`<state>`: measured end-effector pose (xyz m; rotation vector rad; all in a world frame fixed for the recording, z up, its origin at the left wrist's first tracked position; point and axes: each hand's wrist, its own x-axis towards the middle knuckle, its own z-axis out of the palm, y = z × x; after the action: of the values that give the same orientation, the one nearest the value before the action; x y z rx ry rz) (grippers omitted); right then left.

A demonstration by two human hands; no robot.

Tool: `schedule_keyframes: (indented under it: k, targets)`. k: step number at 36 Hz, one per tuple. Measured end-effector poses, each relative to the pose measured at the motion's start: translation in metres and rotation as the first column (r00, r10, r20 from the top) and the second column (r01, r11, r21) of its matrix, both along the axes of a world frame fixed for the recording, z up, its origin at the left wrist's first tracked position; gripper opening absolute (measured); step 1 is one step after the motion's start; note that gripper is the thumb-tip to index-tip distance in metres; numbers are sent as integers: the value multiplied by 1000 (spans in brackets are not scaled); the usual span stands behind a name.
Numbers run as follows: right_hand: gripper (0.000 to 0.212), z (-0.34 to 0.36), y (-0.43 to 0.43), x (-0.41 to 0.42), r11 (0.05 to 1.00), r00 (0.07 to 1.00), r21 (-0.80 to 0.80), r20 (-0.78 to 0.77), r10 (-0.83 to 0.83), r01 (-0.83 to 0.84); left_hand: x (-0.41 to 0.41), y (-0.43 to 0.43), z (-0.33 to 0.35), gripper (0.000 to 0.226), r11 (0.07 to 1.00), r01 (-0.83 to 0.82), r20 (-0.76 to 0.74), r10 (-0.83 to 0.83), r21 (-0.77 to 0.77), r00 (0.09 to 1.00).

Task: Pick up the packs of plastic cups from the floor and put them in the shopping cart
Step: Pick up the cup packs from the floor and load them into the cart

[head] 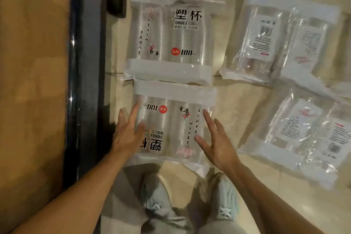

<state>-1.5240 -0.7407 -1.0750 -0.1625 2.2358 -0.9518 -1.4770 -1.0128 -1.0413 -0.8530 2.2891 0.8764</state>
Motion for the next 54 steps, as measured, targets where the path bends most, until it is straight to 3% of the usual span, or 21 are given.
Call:
schedule_keyframes:
  k: [7,13,17,20,24,31,33,37,42,47,54]
  targets:
    - [76,2,-1,3,996,997,-92,-75,-29,22,6,8,-1,55,982,-116,-195,145,151,970]
    - [72,112,11,-29,994,995,-101,-89,-45,36,-11,21,94,58,986,-77,-284,116,147,952]
    - [73,227,22,-76,997,986,-66,-161,-37,27,-46,27,197,55,994,-30,-449,73,103,891]
    - [73,336,25,-116,996,971,-76,-231,-53,37,-83,26,295,59,982,-78,-448,148,171,882]
    - [69,501,26,-159,992,942,-117,-327,-82,45,-129,24,451,61,974,-22,-510,138,227,849]
    - [60,767,25,-188,980,878,-188,-457,-139,57,-156,5,703,66,989,68,-622,31,135,782]
    - [59,825,22,-187,982,870,-184,-477,-122,37,-155,-1,766,64,993,75,-667,6,93,745]
    - [57,918,4,-183,978,867,-206,-491,-84,-22,-145,-26,858,64,997,59,-651,-9,56,759]
    - [58,987,-39,-187,952,860,-274,-509,-23,-136,-119,-54,949,64,999,-38,-698,24,-5,716]
    - [57,1027,-93,-193,933,849,-257,-522,84,-251,-92,-92,985,63,990,-138,-728,96,2,679]
    - [58,1050,-194,-192,778,807,-351,-500,315,-521,-13,-132,1012,63,903,-429,-719,316,27,619]
